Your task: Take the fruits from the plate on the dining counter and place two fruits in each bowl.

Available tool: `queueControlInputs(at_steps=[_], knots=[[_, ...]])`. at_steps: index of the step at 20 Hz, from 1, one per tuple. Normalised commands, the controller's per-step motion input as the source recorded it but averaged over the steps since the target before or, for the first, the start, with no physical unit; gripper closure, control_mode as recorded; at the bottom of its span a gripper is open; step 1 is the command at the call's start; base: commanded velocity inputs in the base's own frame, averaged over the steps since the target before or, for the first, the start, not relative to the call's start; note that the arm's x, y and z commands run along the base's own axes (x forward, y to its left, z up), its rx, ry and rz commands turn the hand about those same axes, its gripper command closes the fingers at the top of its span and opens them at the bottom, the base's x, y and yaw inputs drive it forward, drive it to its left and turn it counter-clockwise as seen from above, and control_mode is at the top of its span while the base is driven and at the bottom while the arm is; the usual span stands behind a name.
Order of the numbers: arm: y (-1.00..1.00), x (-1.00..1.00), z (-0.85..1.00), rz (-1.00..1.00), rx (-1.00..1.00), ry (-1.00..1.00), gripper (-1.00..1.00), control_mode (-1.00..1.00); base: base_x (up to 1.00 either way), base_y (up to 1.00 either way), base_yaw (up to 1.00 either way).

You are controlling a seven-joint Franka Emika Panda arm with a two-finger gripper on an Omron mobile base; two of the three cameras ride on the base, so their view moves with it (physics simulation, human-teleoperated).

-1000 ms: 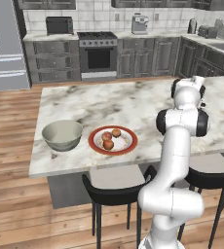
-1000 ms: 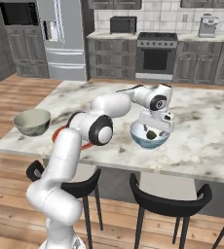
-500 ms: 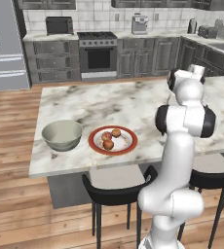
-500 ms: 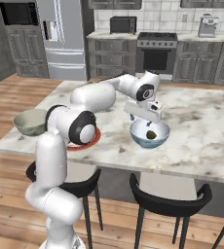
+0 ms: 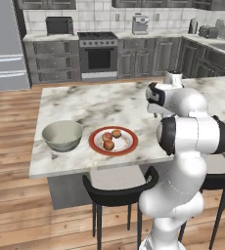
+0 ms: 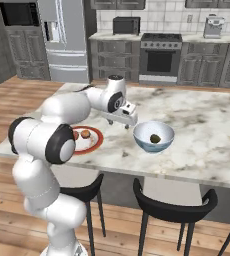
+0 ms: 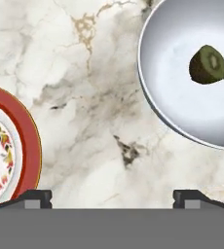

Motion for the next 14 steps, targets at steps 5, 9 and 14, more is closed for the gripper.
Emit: queueControlInputs(at_steps=[5,9,14], knots=[[0.99,0.0,0.0,0.24,0.01,0.31,-1.0,-1.0,0.0,0.0,0.0],[0.81,0.01,-0.02,0.2,0.09,0.18,-1.0,-1.0,0.0,0.0,0.0],[0.62,0.34,-0.2,0.16,0.05,0.08,-1.0,-1.0,0.0,0.0,0.0]])
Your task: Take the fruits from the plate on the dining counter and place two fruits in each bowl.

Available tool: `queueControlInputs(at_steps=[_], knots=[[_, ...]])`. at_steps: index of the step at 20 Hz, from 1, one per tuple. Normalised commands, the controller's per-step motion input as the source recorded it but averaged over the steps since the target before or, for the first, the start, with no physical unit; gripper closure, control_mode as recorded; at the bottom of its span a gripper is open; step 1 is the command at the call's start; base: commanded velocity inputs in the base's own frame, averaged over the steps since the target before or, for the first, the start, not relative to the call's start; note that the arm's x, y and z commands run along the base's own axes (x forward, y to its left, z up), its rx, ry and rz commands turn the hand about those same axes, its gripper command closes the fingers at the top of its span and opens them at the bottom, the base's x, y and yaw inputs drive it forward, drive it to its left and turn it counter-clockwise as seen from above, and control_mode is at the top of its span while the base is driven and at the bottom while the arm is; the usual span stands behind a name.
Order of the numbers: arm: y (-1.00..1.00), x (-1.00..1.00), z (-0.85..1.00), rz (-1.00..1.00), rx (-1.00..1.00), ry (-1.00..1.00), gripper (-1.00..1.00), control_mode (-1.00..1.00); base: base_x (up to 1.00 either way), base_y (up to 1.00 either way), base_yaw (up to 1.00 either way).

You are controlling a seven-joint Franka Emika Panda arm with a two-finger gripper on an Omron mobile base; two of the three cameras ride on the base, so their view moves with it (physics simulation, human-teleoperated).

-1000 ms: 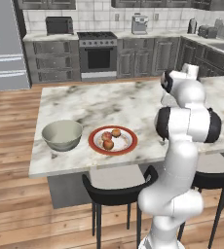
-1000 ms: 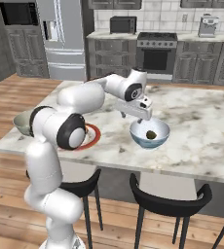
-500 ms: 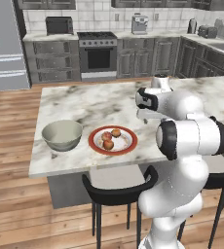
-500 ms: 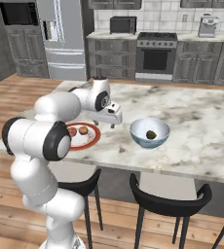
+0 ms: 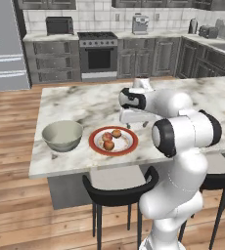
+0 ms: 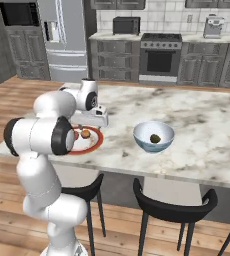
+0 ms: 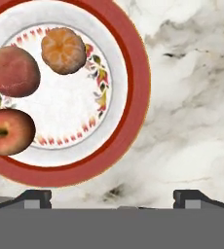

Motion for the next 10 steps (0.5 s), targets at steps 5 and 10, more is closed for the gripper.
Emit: queueControlInputs(at_steps=[5,10], knots=[[0.61,0.21,-0.39,0.09,0.0,0.12,-1.0,-1.0,0.0,0.0,0.0],[0.79,-0.12,-0.4,0.07,0.0,0.17,-1.0,-1.0,0.0,0.0,0.0]])
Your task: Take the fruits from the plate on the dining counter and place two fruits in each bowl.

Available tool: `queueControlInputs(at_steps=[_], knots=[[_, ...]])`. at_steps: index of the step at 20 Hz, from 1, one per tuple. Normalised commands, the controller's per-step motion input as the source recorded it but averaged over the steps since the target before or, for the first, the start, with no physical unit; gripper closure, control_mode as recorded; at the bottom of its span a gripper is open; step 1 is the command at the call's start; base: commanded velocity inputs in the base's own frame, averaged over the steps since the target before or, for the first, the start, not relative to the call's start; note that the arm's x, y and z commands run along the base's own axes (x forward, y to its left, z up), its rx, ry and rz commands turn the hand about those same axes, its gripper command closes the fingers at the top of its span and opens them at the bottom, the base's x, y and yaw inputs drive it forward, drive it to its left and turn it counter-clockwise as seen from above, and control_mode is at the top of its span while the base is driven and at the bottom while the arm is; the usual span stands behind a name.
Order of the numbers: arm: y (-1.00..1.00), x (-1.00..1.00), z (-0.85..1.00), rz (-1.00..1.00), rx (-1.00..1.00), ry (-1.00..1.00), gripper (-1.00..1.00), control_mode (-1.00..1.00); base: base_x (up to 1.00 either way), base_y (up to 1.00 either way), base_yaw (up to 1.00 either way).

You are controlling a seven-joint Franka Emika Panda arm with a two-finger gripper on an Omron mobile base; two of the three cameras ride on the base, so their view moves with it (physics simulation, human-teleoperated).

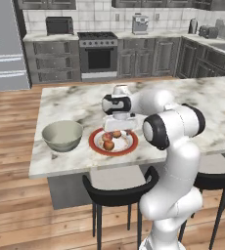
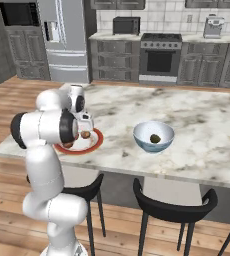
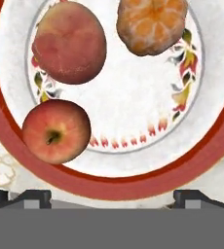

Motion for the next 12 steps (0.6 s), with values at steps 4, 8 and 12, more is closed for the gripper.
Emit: queueControlInputs(at_steps=[4,8,12], knots=[[0.76,0.0,-0.25,0.04,0.02,0.13,-1.0,-1.0,0.0,0.0,0.0],[0.42,0.11,-0.1,0.01,0.0,0.0,-1.0,-1.0,0.0,0.0,0.0],[0.01,0.13,-0.17,0.0,0.0,-0.04,-1.0,-1.0,0.0,0.0,0.0]])
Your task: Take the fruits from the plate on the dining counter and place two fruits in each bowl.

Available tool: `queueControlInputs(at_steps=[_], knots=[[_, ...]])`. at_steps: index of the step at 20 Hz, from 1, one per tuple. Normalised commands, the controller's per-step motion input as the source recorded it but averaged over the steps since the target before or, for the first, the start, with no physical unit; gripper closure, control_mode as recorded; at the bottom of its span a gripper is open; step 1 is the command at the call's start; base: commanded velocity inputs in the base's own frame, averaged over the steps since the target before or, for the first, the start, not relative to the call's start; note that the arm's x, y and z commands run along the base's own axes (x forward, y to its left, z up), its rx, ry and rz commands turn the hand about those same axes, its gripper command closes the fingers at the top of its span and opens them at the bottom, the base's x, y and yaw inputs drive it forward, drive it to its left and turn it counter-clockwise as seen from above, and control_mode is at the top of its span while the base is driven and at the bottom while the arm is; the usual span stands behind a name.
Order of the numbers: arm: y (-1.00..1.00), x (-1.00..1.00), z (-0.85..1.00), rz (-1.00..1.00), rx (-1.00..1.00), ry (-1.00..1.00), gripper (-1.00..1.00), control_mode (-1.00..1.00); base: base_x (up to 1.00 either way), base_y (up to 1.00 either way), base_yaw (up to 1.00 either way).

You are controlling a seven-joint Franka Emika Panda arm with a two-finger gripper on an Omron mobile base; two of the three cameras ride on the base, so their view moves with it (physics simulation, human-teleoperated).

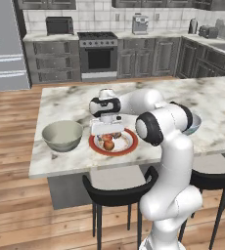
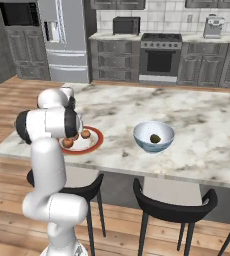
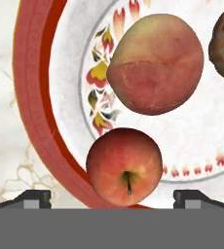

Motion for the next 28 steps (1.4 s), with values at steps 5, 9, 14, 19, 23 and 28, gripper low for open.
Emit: queueControlInputs(at_steps=[5,9,14,19,23,28], knots=[[0.0,0.09,-0.31,0.0,0.0,-0.02,-1.0,-1.0,0.0,0.0,0.0],[0.0,0.0,-0.41,0.0,0.0,0.0,-1.0,-1.0,0.0,0.0,0.0],[0.0,0.06,-0.34,0.0,0.0,-0.01,-1.0,-1.0,0.0,0.0,0.0],[0.0,0.02,-0.17,0.0,0.0,0.0,1.0,-1.0,0.0,0.0,0.0],[0.0,0.0,0.0,0.0,0.0,0.0,1.0,-1.0,0.0,0.0,0.0],[-0.23,-0.15,0.38,-0.01,0.0,0.0,1.0,-1.0,0.0,0.0,0.0]])
